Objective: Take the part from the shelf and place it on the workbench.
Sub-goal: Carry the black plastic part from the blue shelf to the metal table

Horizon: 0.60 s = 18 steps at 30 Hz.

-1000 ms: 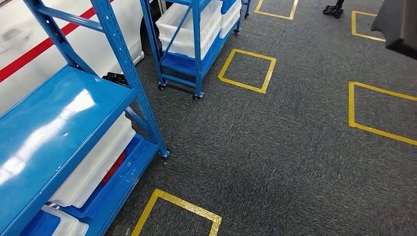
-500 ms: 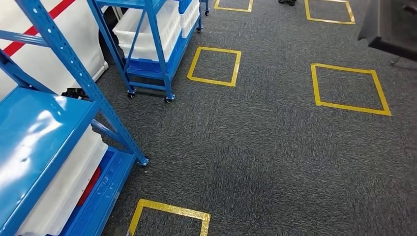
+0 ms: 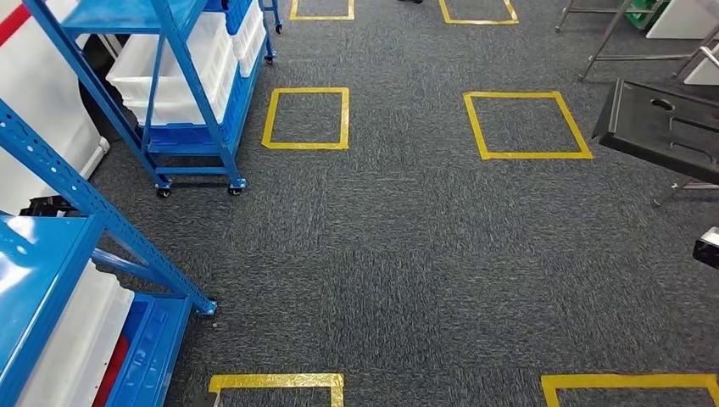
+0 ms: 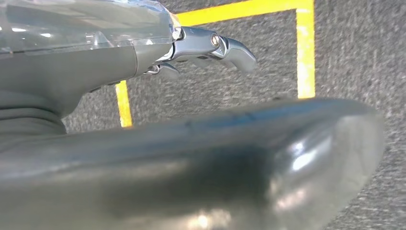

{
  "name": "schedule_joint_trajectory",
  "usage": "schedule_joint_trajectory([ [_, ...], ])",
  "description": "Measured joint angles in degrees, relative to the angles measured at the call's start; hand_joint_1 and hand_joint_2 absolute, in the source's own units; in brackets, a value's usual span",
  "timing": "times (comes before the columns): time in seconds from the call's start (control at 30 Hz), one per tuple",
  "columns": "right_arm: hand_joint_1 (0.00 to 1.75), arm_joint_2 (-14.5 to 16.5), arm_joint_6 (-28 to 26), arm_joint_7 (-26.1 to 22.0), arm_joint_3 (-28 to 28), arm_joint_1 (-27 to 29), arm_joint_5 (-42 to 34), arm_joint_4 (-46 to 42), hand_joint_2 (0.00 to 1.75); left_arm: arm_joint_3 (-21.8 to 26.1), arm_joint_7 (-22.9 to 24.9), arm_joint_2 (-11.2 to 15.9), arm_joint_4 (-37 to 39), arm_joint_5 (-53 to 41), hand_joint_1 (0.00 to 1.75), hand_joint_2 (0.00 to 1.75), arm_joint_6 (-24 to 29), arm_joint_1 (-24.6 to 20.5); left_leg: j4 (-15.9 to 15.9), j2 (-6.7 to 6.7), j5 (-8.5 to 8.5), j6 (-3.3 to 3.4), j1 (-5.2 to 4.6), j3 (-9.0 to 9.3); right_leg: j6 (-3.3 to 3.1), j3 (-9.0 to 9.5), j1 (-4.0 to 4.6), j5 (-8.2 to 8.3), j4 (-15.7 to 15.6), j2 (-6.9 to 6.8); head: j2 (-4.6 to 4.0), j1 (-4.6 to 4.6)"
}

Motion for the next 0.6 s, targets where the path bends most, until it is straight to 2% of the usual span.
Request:
schedule_joint_trajectory([
  [0.07, 1.75, 0.3, 0.1, -0.1, -0.3, -0.1, 0.2, 0.5, 1.75, 0.1, -0.1, 0.1, 0.0, 0.1, 0.00, 0.00, 0.0, 0.0, -0.7, 1.52, 0.34, 0.42, -0.12, 0.24, 0.32, -2.44, 0.12, -2.98, 5.1, -4.19, 0.00, 0.01],
  [0.1, 1.75, 0.6, 0.2, -0.3, -0.3, -0.1, 0.2, 0.8, 1.75, 0.2, -0.1, 0.1, 0.0, 0.1, 0.00, 0.00, 0.0, 0.0, -0.7, 2.27, 0.34, 0.50, -0.20, 0.20, 0.53, -4.24, 0.07, -4.78, 9.0, -5.23, 0.00, 0.01],
  [0.13, 1.75, 0.8, 0.3, -0.5, -0.4, -0.2, 0.3, 1.2, 1.75, 0.3, -0.1, 0.1, 0.0, 0.1, 0.00, 0.00, 0.1, 0.1, -0.7, 3.05, 0.29, 0.50, -0.25, 0.15, 0.72, -5.78, -0.02, -5.98, 12.2, -5.58, 0.00, 0.02],
  [0.17, 1.75, 1.0, 0.5, -0.8, -0.3, -0.1, 0.3, 1.7, 1.75, 0.3, -0.1, 0.1, 0.0, 0.2, 0.00, 0.00, 0.1, 0.1, -0.7, 3.83, 0.23, 0.48, -0.26, 0.13, 0.87, -6.53, -0.12, -6.23, 13.9, -5.72, 0.00, 0.01],
  [0.2, 1.75, 1.2, 0.6, -1.0, -0.3, -0.1, 0.3, 2.2, 1.75, 0.4, -0.1, 0.1, 0.0, 0.2, 0.00, 0.00, 0.1, 0.1, -0.6, 4.59, 0.14, 0.41, -0.26, 0.12, 0.97, -6.15, -0.19, -5.45, 13.4, -5.88, 0.00, 0.01],
  [0.23, 1.75, 1.4, 0.6, -1.1, -0.3, -0.2, 0.3, 2.5, 1.75, 0.4, -0.1, 0.1, 0.0, 0.2, 0.00, 0.00, 0.2, 0.1, -0.6, 5.30, 0.02, 0.30, -0.26, 0.15, 1.03, -4.59, -0.24, -3.87, 10.6, -6.34, -0.01, 0.02],
  [0.27, 1.75, 1.4, 0.7, -1.2, -0.3, -0.3, 0.3, 2.8, 1.75, 0.4, -0.1, 0.1, 0.0, 0.2, 0.00, 0.00, 0.2, 0.1, -0.5, 5.97, -0.16, 0.11, -0.33, 0.25, 1.04, -2.28, -0.19, -2.20, 6.5, -7.69, 0.00, 0.02],
  [0.33, 1.75, 1.6, 0.6, -1.4, -0.3, -0.9, 0.3, 3.3, 1.75, 0.4, -0.1, 0.1, 0.0, 0.2, 0.00, 0.00, 0.2, 0.1, -0.2, 7.18, -0.61, -0.43, -0.67, 0.47, 0.45, 1.25, 0.32, -0.31, 0.1, -10.40, -0.01, 0.02],
  [0.37, 1.75, 1.7, 0.6, -1.5, -0.3, -1.2, 0.3, 3.5, 1.75, 0.4, -0.1, 0.1, 0.0, 0.2, 0.00, 0.00, 0.2, 0.1, -0.1, 7.78, -0.83, -0.72, -0.83, 0.62, 0.04, 1.89, 0.59, -0.19, -1.2, -11.05, -0.01, 0.00],
  [0.43, 1.75, 1.8, 0.6, -1.9, -0.2, -1.7, 0.2, 4.0, 1.75, 0.5, -0.1, 0.1, 0.0, 0.3, 0.00, 0.00, 0.3, 0.0, -0.1, 9.07, -1.19, -1.24, -0.93, 0.89, -0.78, 1.73, 0.74, -0.18, -1.3, -9.70, -0.01, 0.01],
  [0.47, 1.75, 1.8, 0.6, -2.2, -0.1, -2.2, 0.1, 4.4, 1.75, 0.5, -0.1, 0.1, 0.0, 0.4, 0.00, 0.00, 0.4, 0.0, 0.2, 8.97, -1.54, -1.56, -0.84, 0.91, -1.07, 1.67, 0.61, -0.08, -1.4, -8.94, -0.01, 0.00],
  [0.53, 1.75, 1.9, 0.7, -2.8, 0.6, -4.2, -0.4, 5.6, 1.75, 0.8, 0.0, 0.1, 0.0, 0.8, 0.00, 0.00, 0.6, -0.1, 3.3, 6.50, -3.63, -2.11, -0.53, -0.34, -1.79, 1.63, 0.31, 0.15, -1.5, -7.47, -0.01, 0.00],
  [0.57, 1.75, 1.9, 0.8, -3.1, 1.1, -5.3, -0.7, 6.3, 1.75, 1.1, 0.0, 0.1, 0.0, 1.0, 0.00, 0.00, 0.7, 0.0, 6.7, 4.67, -5.39, -2.27, -0.32, -1.86, -2.05, 1.62, 0.26, 0.20, -1.6, -6.75, -0.01, -0.01],
  [0.6, 1.75, 2.0, 0.9, -3.3, 1.6, -6.3, -1.0, 6.9, 1.75, 1.3, 0.0, 0.1, 0.0, 1.2, 0.00, 0.00, 0.8, 0.0, 10.8, 3.42, -7.27, -2.33, -0.19, -3.84, -2.25, 1.60, 0.30, 0.22, -1.5, -6.01, -0.01, -0.01],
])
